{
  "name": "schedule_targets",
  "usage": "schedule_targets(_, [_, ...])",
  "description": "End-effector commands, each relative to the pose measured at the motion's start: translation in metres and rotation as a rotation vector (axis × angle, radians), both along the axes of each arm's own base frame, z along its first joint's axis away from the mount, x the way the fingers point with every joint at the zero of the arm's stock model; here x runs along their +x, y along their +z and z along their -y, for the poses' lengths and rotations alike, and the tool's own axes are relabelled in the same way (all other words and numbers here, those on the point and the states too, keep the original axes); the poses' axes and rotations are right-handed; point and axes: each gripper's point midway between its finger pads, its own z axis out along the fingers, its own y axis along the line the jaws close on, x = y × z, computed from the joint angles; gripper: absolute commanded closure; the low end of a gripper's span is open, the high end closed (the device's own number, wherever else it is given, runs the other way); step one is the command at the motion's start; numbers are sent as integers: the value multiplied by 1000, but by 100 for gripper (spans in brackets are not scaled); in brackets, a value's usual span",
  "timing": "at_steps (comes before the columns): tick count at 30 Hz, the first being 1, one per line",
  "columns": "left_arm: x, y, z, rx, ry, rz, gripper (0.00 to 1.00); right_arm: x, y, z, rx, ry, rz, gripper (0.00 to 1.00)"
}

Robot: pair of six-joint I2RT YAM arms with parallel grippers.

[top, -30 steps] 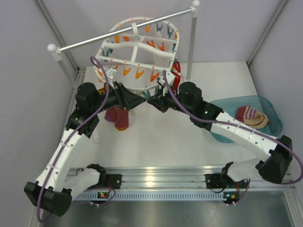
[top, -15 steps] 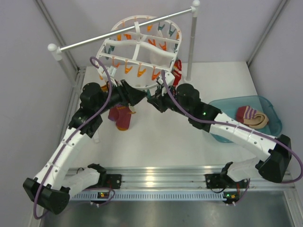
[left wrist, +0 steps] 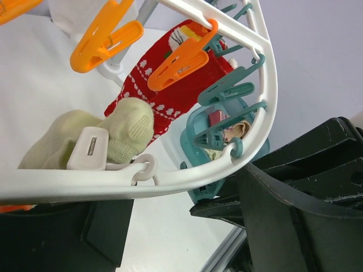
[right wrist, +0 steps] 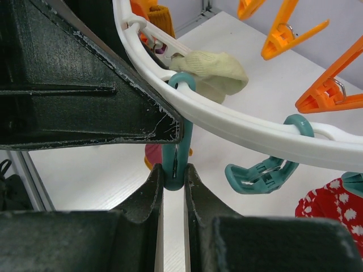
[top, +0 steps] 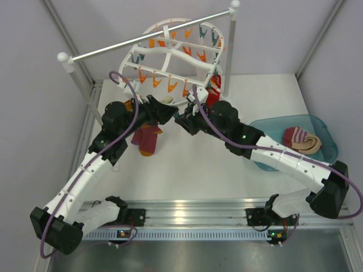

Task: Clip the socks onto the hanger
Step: Open the clamp at the hanger.

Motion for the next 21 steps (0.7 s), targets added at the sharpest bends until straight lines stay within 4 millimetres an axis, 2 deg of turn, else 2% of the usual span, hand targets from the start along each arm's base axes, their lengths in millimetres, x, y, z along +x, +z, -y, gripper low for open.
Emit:
schedule_targets(1, [11,35,0,-74,33,125,27,-22,20,-19,35,92,18,100])
schedule_targets(9, [11,35,8,-114,-3,93,41,-22,20,-23,19,83,51,100])
schedule_targets(16, [12,33,12,-108,-4,87,43,-24,21,-26,7,88,69,100])
schedule_targets(21, [13,30,11,-98,1,84,51,-24,21,-25,-5,69,89,100])
